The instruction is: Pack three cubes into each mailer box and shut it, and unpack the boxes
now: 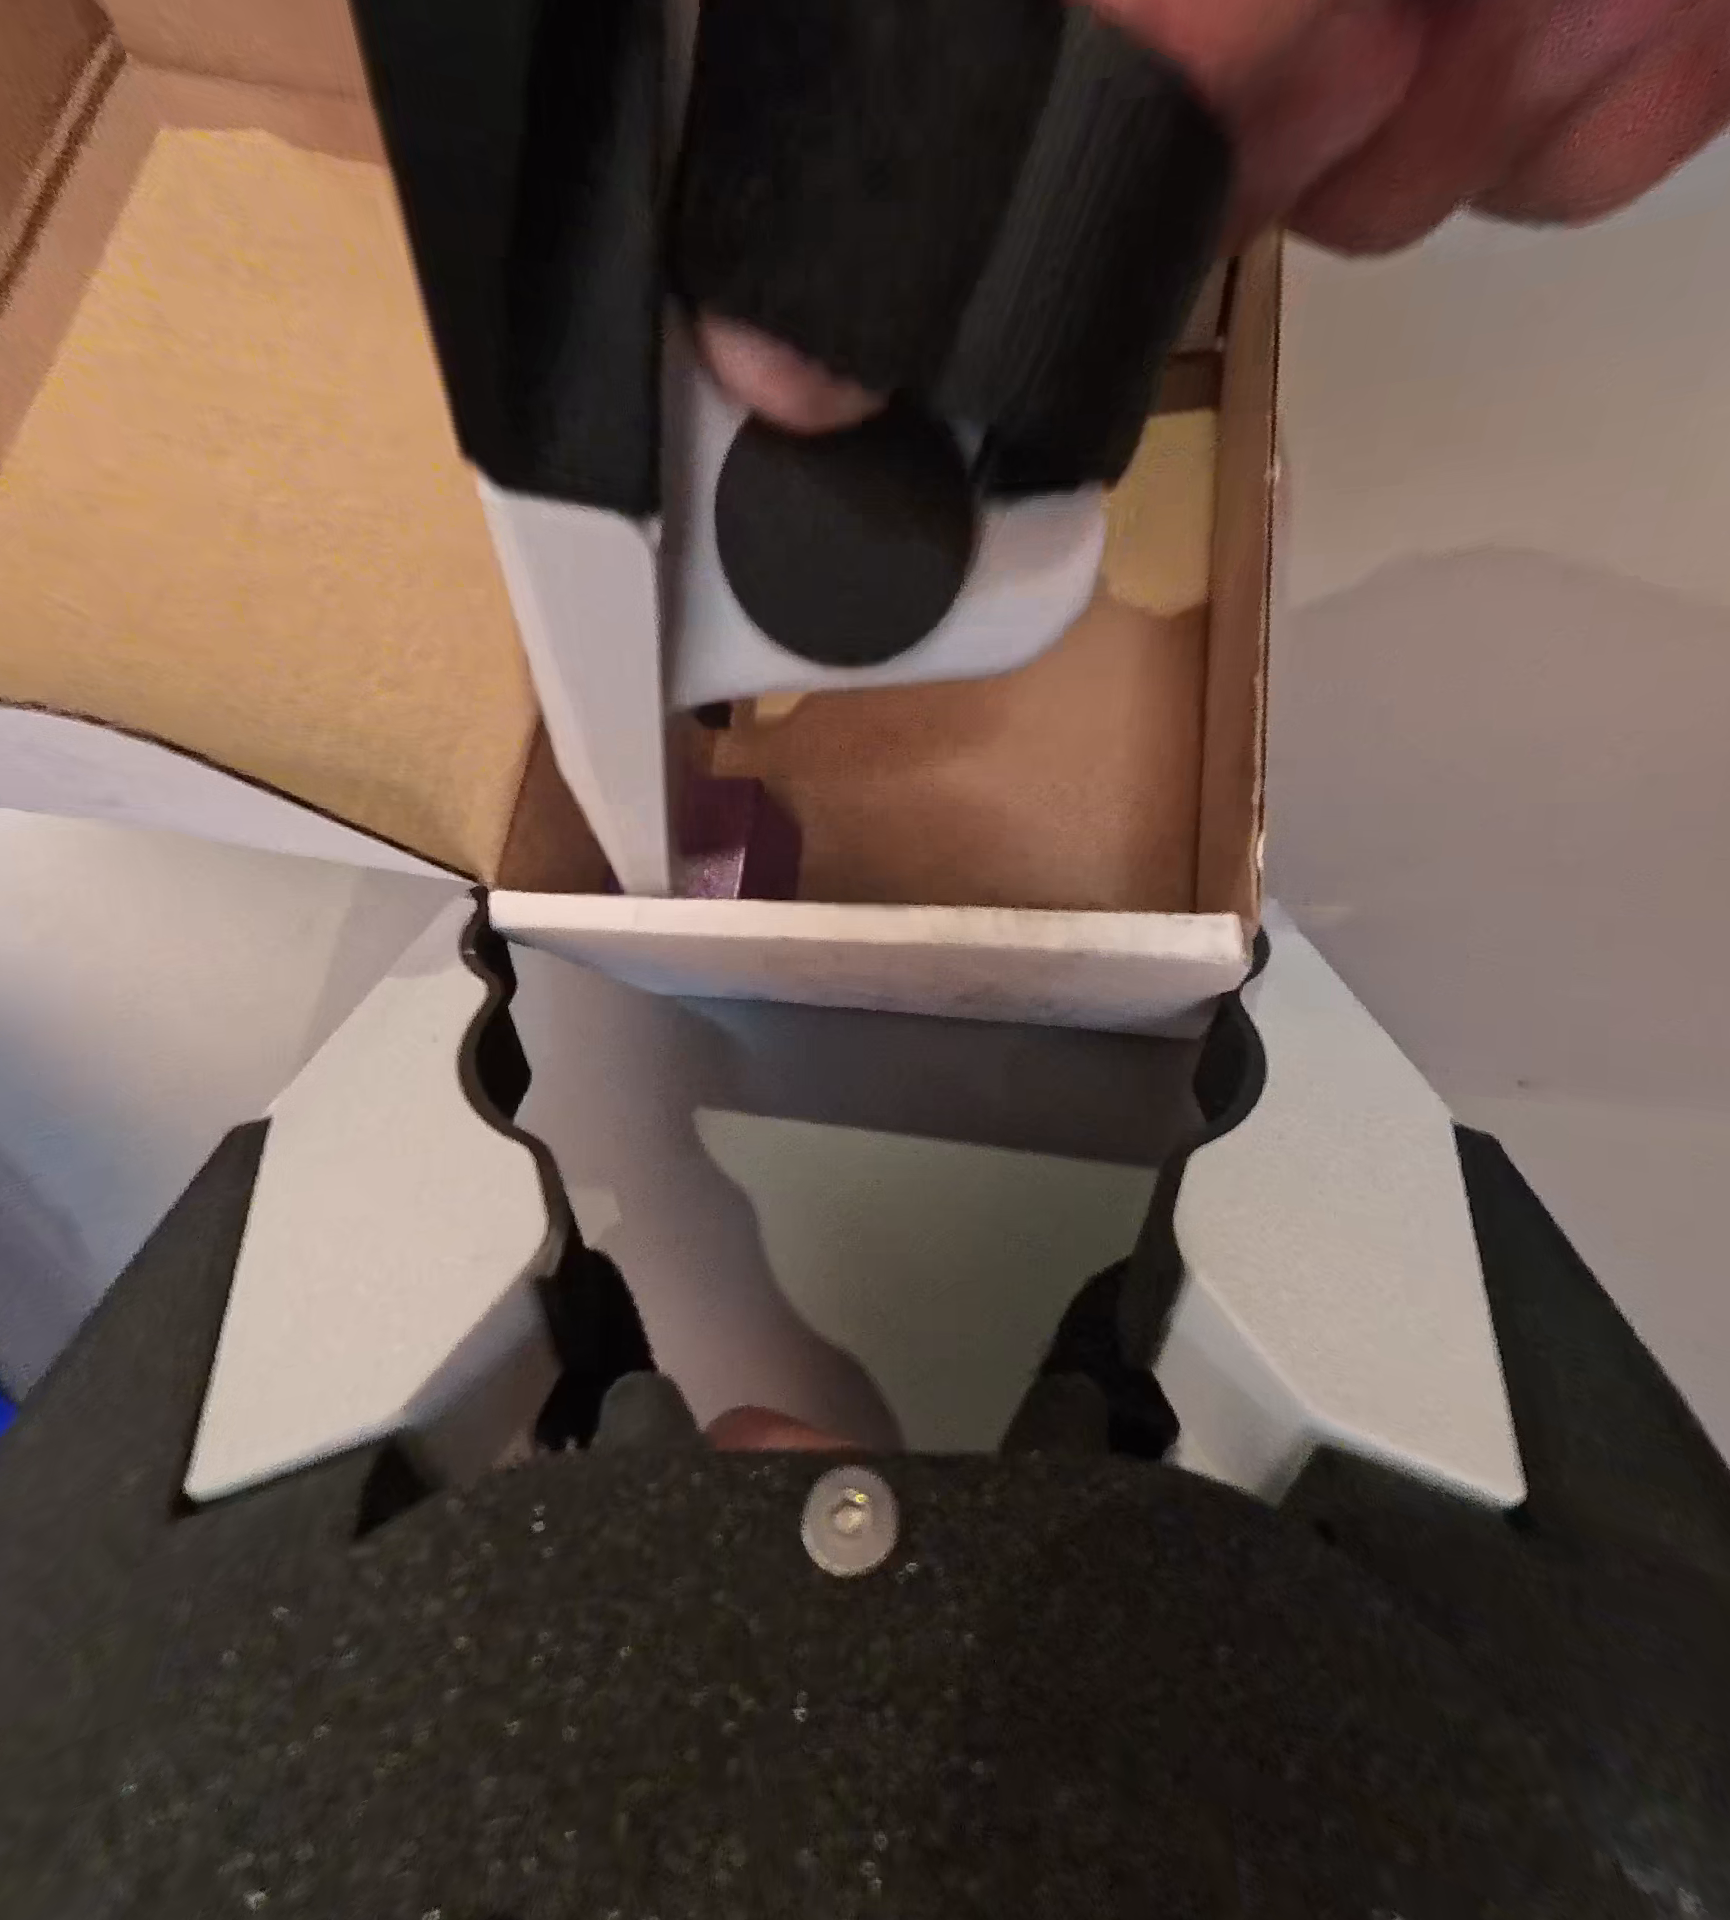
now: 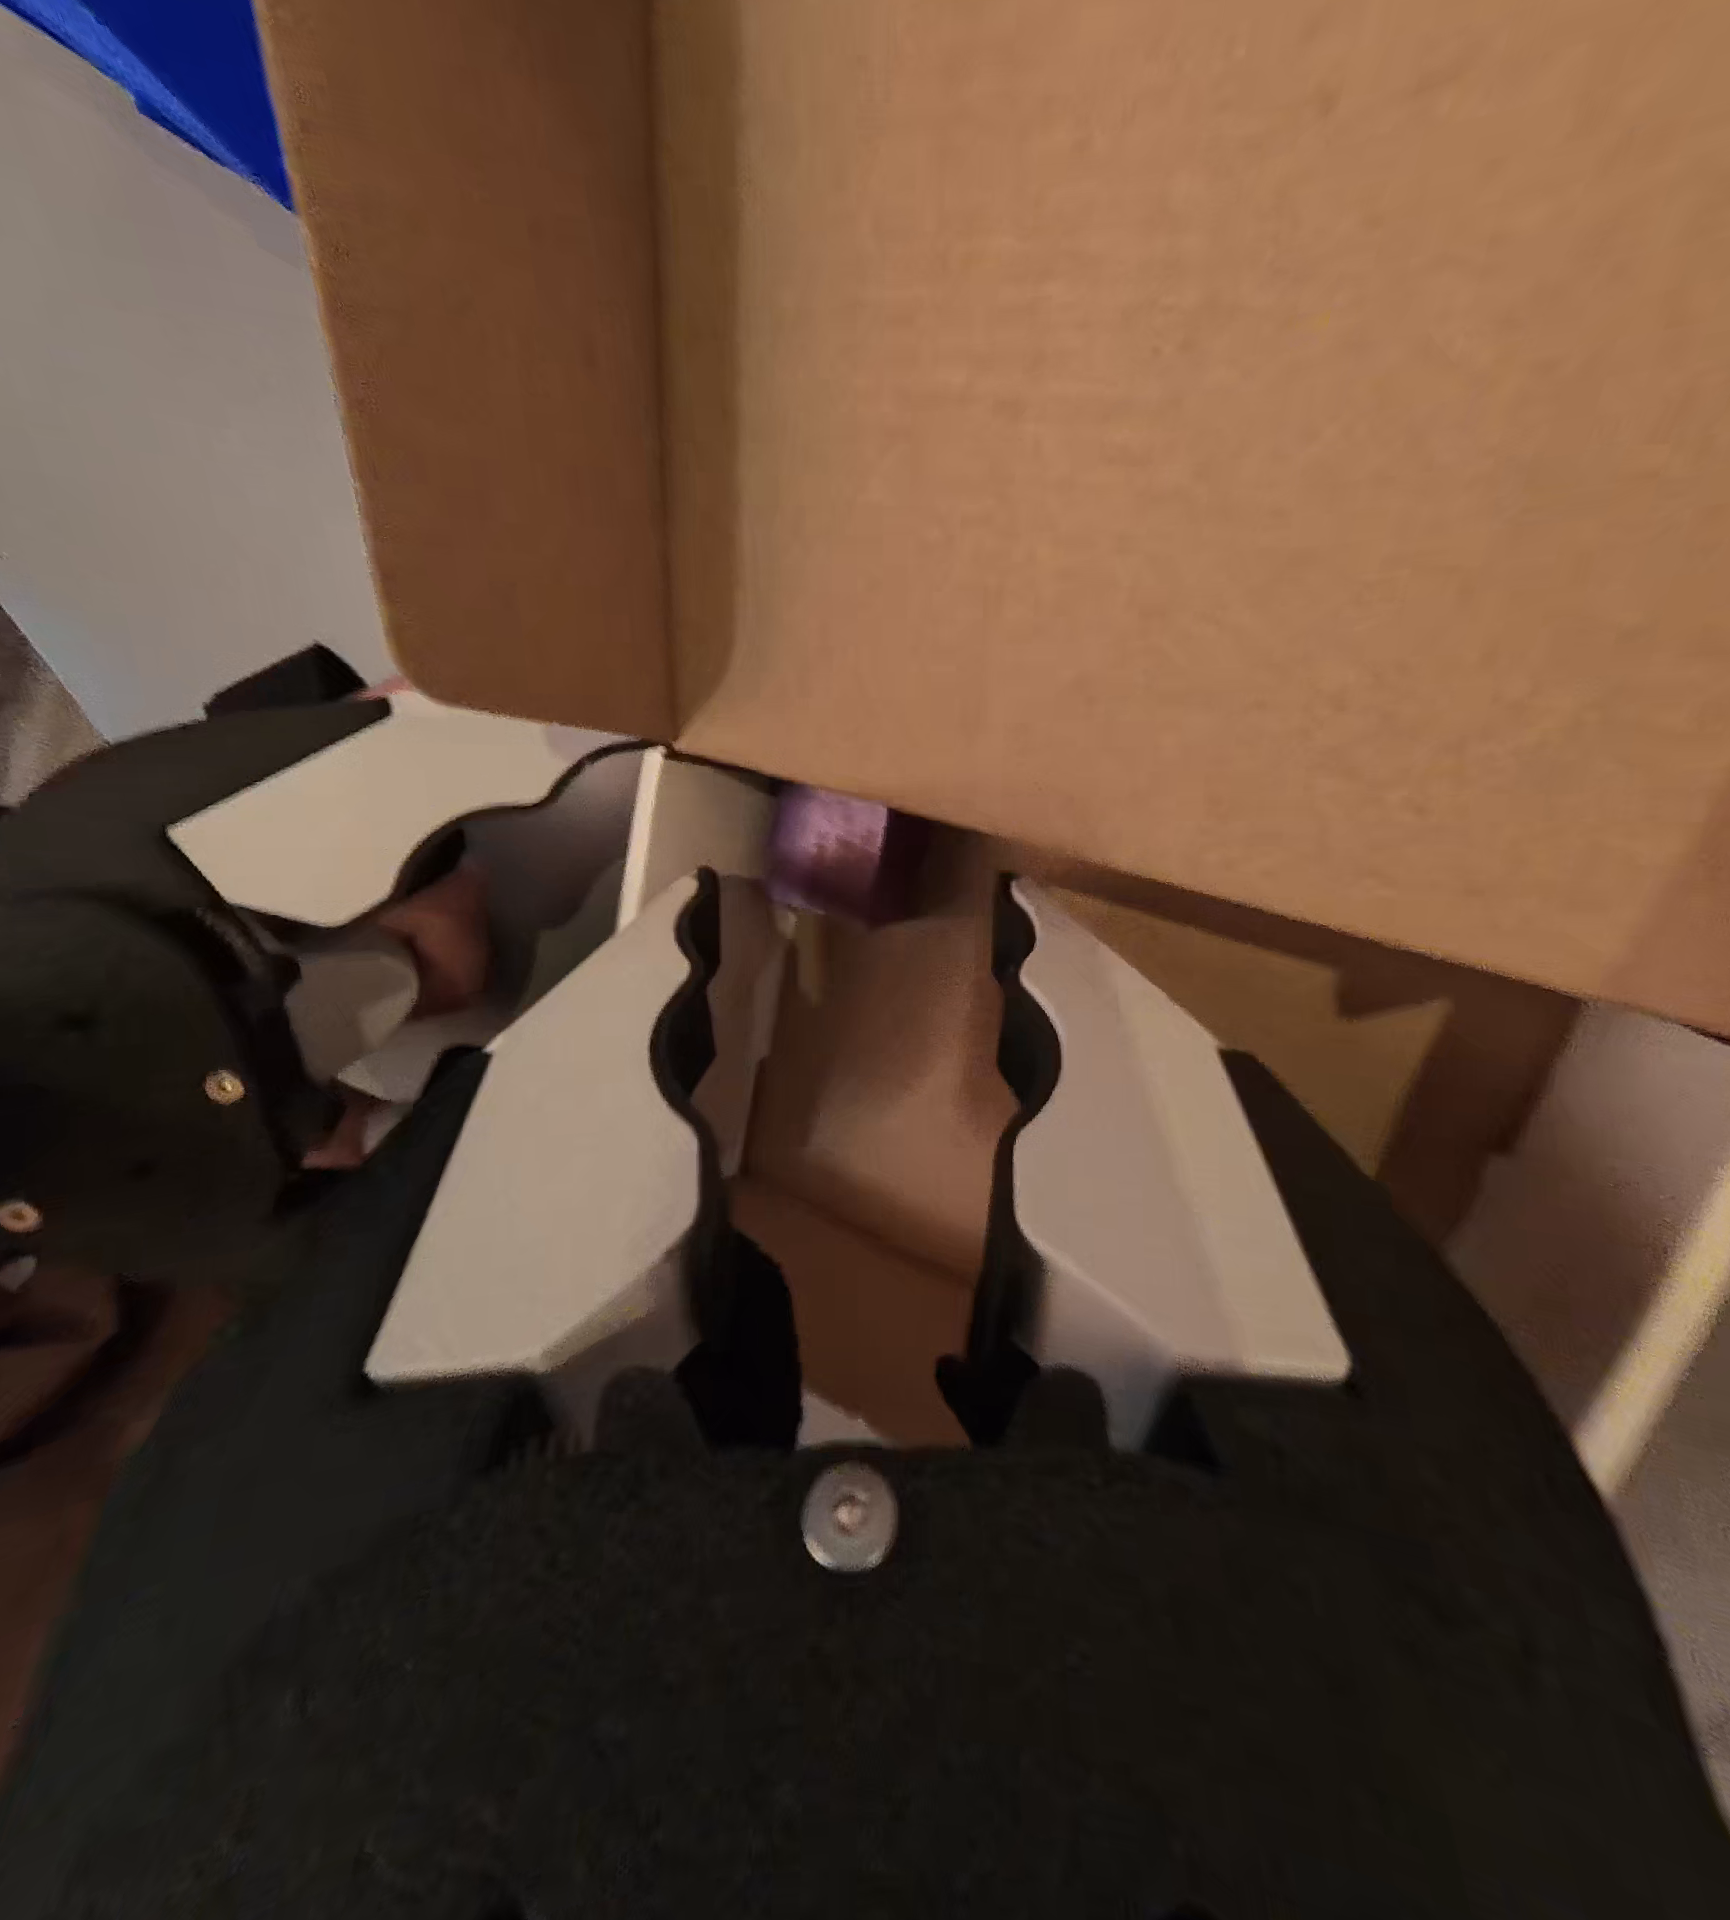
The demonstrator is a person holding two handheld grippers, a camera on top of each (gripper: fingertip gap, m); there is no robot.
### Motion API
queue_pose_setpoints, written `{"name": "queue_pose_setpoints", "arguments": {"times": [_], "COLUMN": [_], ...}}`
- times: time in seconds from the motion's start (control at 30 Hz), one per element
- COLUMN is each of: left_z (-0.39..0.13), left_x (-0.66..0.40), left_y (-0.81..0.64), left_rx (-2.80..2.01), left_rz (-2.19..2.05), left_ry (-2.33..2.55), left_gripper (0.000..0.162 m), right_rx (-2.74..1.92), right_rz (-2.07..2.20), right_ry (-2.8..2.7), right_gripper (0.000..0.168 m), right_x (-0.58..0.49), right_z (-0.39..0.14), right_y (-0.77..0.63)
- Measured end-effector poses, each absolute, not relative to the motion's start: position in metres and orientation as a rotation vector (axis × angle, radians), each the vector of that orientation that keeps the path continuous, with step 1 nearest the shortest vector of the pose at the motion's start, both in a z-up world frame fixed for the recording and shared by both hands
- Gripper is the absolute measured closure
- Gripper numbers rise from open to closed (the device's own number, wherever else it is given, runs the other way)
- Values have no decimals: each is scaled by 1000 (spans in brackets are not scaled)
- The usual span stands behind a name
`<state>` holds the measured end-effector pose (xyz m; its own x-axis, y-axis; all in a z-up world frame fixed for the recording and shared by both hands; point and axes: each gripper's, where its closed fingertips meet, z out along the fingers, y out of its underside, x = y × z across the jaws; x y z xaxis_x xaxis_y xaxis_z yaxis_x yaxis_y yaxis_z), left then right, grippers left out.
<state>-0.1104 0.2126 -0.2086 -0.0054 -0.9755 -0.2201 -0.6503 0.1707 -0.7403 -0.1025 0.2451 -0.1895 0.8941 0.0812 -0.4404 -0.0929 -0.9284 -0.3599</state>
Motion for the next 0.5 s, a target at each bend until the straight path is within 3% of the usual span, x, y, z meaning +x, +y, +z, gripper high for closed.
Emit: {"name": "queue_pose_setpoints", "arguments": {"times": [0.27, 0.3, 0.5], "left_z": [-209, -209, -209], "left_x": [-108, -108, -109], "left_y": [212, 211, 212], "left_rx": [-1565, -1564, -1561], "left_rz": [-571, -571, -574], "left_ry": [1713, 1714, 1720], "left_gripper": [32, 32, 32], "right_rx": [-2718, -2707, -2733], "right_rz": [497, 545, 480], "right_ry": [-28, -43, -76], "right_gripper": [123, 137, 139], "right_x": [-102, -107, -88], "right_z": [-206, -204, -194], "right_y": [250, 250, 242]}}
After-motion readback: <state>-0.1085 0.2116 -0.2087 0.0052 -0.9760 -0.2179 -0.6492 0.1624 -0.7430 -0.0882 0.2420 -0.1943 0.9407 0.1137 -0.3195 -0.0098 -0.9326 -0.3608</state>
